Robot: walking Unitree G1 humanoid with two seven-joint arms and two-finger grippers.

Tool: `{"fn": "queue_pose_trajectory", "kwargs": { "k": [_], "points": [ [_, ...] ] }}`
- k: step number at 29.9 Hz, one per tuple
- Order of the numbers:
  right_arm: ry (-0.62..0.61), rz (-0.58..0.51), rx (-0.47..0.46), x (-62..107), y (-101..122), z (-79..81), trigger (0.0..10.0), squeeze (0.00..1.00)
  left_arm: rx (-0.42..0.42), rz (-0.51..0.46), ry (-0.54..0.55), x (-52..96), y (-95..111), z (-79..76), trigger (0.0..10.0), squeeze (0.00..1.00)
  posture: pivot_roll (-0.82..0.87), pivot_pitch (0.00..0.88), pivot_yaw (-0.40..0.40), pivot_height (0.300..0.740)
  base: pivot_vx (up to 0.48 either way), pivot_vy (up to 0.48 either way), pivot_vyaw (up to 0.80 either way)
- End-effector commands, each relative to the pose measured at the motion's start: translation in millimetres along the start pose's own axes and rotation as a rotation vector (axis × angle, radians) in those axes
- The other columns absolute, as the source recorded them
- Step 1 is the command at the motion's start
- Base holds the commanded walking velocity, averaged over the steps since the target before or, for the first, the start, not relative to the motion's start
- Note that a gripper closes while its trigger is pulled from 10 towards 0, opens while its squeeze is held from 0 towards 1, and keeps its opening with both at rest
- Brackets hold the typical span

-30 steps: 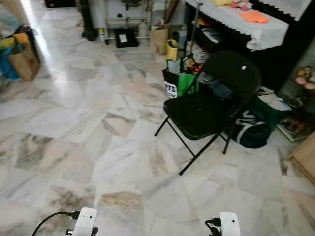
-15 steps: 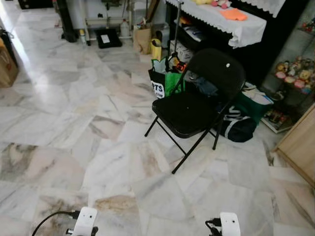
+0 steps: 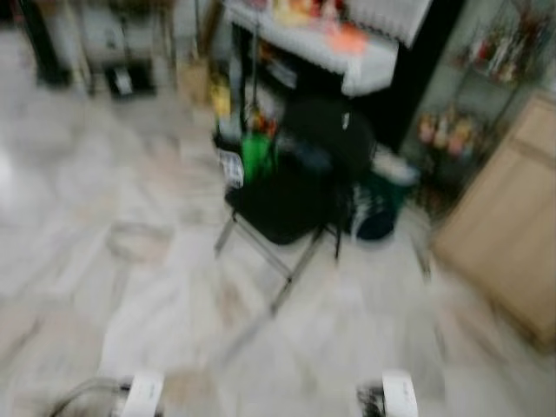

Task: Setting the table

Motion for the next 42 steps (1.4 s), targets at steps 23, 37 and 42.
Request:
{"fn": "queue_pose_trajectory", "kwargs": {
  "k": [23,37,42],
  "points": [
    [0.011,0.087,-0.252,-4.4,8,-6.6,10.0,0.00,0.028,0.011,-0.124,-4.0,12,-17.4,10.0,0.00,0.22,0.000,-0.101,0.740,0.000,0.000,-0.78],
    [0.014,0.084,-0.263,-4.7,7,-0.6,10.0,0.00,0.006,0.017,-0.124,-4.1,12,-10.9,10.0,0.00,0.21,0.000,-0.065,0.740,0.000,0.000,-0.78],
    [0.013,0.084,-0.208,-4.9,8,-0.4,10.0,0.00,-0.004,0.017,-0.127,-4.1,12,-11.9,10.0,0.00,0.20,0.000,-0.063,0.740,0.000,0.000,-0.63]
  ]
}}
Point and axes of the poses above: a point about 5 cm out from each wrist's last joint towards the gripper, its own x axis pointing back from the gripper into the wrist, its own y axis along the axis of the wrist's last joint, z = x × y, the point moved 1 cm from there along -x, pointing out of the wrist towards the gripper, and after that the axes turned 5 degrees about -x, right-handed, at the moved point
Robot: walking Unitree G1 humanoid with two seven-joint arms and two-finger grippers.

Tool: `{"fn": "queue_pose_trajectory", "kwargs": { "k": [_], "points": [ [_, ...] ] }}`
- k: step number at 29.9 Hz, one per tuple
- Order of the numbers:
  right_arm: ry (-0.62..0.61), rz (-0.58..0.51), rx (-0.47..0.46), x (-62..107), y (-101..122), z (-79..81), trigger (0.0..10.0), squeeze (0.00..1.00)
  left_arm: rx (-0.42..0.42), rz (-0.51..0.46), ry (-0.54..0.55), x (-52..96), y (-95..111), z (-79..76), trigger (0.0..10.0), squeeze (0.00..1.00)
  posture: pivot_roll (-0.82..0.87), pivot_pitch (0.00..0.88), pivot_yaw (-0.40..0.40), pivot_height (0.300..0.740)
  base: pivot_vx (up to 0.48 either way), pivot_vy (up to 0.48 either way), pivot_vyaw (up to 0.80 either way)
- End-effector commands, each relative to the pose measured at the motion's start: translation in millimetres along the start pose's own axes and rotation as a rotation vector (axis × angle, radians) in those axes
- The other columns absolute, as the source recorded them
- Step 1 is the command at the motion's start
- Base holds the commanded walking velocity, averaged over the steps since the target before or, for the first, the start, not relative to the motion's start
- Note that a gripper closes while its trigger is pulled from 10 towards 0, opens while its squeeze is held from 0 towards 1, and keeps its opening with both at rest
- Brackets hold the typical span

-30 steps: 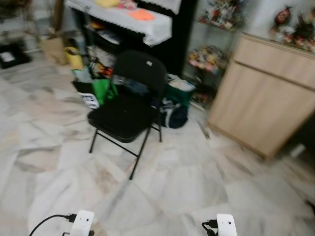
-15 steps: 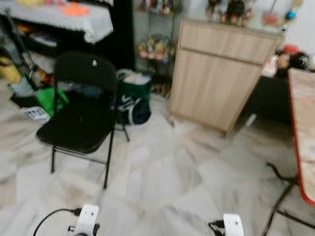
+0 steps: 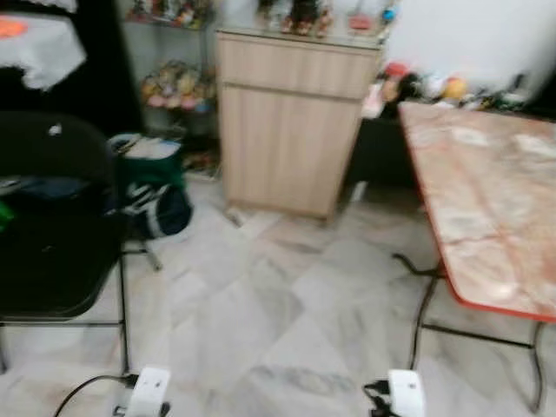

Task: Setting the table

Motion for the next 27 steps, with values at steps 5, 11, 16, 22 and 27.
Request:
{"fn": "queue_pose_trajectory", "kwargs": {
  "k": [5,11,16,22,27],
  "points": [
    [-0.004,0.083,-0.191,-3.9,7,-9.8,10.0,0.00,0.001,-0.003,-0.139,-6.2,21,-18.6,10.0,0.00,0.20,0.000,-0.070,0.740,0.000,0.000,0.00],
    [-0.012,0.078,-0.179,-3.7,8,-12.7,10.0,0.00,-0.013,-0.010,-0.148,-5.6,20,-22.6,10.0,0.00,0.20,0.000,-0.083,0.740,0.000,0.000,0.00],
    [-0.016,0.079,-0.173,-3.5,7,-13.8,10.0,0.00,-0.015,-0.003,-0.147,-4.4,16,-23.4,10.0,0.00,0.20,0.000,-0.084,0.740,0.000,-0.059,0.00],
    [-0.019,0.087,-0.165,-3.4,6,-13.9,10.0,0.00,-0.003,-0.003,-0.140,-4.2,15,-23.1,10.0,0.00,0.20,0.000,-0.085,0.740,0.000,-0.299,-0.07],
    [-0.023,0.095,-0.148,-3.3,5,-14.8,10.0,0.00,-0.005,-0.010,-0.142,-4.9,18,-25.0,10.0,0.00,0.20,0.000,-0.086,0.740,0.000,-0.296,-0.65]
  ]
}}
Point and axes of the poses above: a point about 5 cm out from each wrist's last joint towards the gripper, its own x axis pointing back from the gripper into the wrist, its own y axis along the axis of the wrist's last joint, z = x × y, the point moved 1 cm from there along -x, pointing out of the wrist towards the gripper, and after that the axes turned 5 degrees about -x, right-handed, at the moved point
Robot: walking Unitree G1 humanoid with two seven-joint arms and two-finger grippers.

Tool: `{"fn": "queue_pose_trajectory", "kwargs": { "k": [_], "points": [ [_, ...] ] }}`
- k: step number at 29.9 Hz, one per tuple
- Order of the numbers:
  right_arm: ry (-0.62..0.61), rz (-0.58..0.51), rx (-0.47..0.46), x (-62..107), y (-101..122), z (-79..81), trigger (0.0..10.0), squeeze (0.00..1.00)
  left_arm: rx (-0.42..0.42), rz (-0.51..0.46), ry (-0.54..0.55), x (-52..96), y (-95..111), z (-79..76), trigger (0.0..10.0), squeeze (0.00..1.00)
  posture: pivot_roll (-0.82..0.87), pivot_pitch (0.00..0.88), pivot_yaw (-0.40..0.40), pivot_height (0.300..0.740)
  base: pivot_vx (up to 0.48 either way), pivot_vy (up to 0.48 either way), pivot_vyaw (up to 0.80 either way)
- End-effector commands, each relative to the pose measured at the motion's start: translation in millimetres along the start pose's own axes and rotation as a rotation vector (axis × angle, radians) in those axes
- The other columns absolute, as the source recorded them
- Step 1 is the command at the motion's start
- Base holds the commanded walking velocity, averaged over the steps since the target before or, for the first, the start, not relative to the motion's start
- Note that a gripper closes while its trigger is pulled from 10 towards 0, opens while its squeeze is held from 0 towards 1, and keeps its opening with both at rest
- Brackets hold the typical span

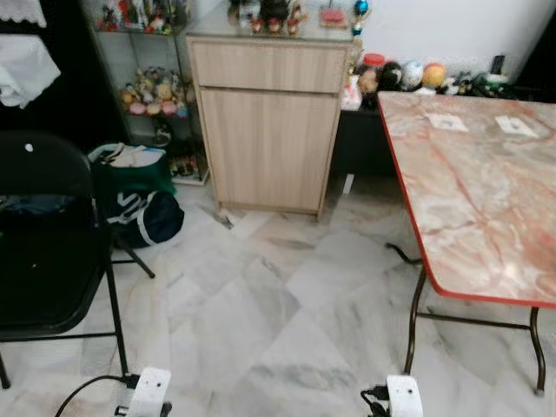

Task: Setting the table

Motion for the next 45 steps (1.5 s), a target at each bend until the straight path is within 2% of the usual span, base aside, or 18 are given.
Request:
{"fn": "queue_pose_trajectory", "kwargs": {
  "k": [1,4,45],
  "points": [
    [0.003,0.089,-0.156,-4.2,7,-4.7,10.0,0.00,-0.008,0.010,-0.134,-3.9,12,-20.7,10.0,0.00,0.20,0.000,-0.086,0.740,0.000,-0.285,-0.71],
    [0.008,0.089,-0.144,-4.2,7,-4.9,10.0,0.00,-0.009,0.007,-0.136,-4.2,13,-21.5,10.0,0.00,0.20,0.000,-0.087,0.740,0.000,-0.284,-0.64],
    [0.034,0.072,-0.171,-5.1,10,2.8,10.0,0.00,0.000,0.006,-0.132,-4.7,14,-12.2,10.0,0.00,0.20,0.000,-0.059,0.740,0.000,-0.282,0.00]
  ]
}}
Point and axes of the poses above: a point about 5 cm out from each wrist's last joint towards the gripper, its own x axis pointing back from the gripper into the wrist, its own y axis along the axis of the wrist's last joint, z = x × y, the point moved 1 cm from there along -x, pointing out of the wrist towards the gripper, and after that the axes turned 5 degrees about -x, right-handed, at the moved point
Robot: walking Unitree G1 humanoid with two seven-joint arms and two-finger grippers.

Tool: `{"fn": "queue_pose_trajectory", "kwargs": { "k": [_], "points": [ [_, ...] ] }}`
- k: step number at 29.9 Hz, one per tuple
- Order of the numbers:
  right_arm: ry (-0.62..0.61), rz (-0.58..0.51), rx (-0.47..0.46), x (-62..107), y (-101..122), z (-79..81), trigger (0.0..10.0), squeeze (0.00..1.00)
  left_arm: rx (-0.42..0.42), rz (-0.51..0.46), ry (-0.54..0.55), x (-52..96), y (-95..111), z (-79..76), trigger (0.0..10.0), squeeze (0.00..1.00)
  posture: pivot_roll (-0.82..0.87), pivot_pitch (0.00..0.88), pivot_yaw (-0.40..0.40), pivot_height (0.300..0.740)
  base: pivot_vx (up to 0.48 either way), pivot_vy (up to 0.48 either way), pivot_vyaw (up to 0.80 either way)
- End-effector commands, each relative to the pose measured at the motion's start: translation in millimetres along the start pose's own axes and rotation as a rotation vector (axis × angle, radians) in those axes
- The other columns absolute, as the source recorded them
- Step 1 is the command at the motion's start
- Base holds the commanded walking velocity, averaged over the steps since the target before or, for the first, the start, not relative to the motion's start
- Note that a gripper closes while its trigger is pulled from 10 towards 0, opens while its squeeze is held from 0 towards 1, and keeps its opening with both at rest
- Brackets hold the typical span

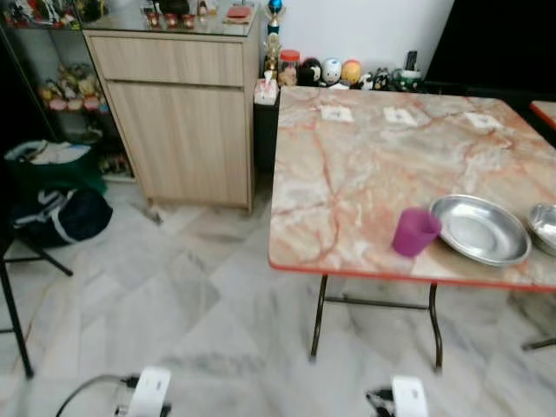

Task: Setting the table

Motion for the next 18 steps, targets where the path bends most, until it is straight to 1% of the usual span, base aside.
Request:
{"fn": "queue_pose_trajectory", "kwargs": {
  "k": [1,10,13,15,18],
  "points": [
    [0.008,0.065,-0.169,-4.7,11.7,-8.1,10.0,0.00,0.003,-0.007,-0.141,-5.2,17.9,-16.8,10.0,0.00,0.19,0.000,-0.059,0.740,0.000,-0.281,0.00],
    [0.003,0.063,-0.174,-4.8,12.7,-9.4,10.0,0.00,0.006,-0.012,-0.140,-5.7,20.3,-18.2,10.0,0.00,0.18,0.000,-0.059,0.740,0.000,-0.270,0.00],
    [-0.001,0.063,-0.176,-4.9,12.8,-9.5,10.0,0.00,0.025,-0.006,-0.139,-5.7,19.4,-18.4,10.0,0.00,0.17,0.000,-0.054,0.740,0.000,0.000,0.00],
    [-0.003,0.065,-0.171,-4.9,12.7,-9.4,10.0,0.00,-0.001,0.002,-0.142,-5.6,18.6,-18.0,10.0,0.00,0.15,0.001,-0.046,0.740,0.000,0.000,0.00],
    [-0.007,0.059,-0.178,-4.7,12.8,-10.9,10.0,0.00,0.010,0.003,-0.138,-5.5,17.9,-19.0,10.0,0.00,0.11,0.006,-0.045,0.740,0.000,0.000,0.00]
  ]
}}
Point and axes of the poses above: a point about 5 cm out from each wrist's last joint towards the gripper, its own x axis pointing back from the gripper into the wrist, its own y axis along the axis of the wrist's last joint, z = x × y, the point moved 1 cm from there along -x, pointing out of the wrist towards the gripper, and after that the axes turned 5 degrees about -x, right-handed, at the moved point
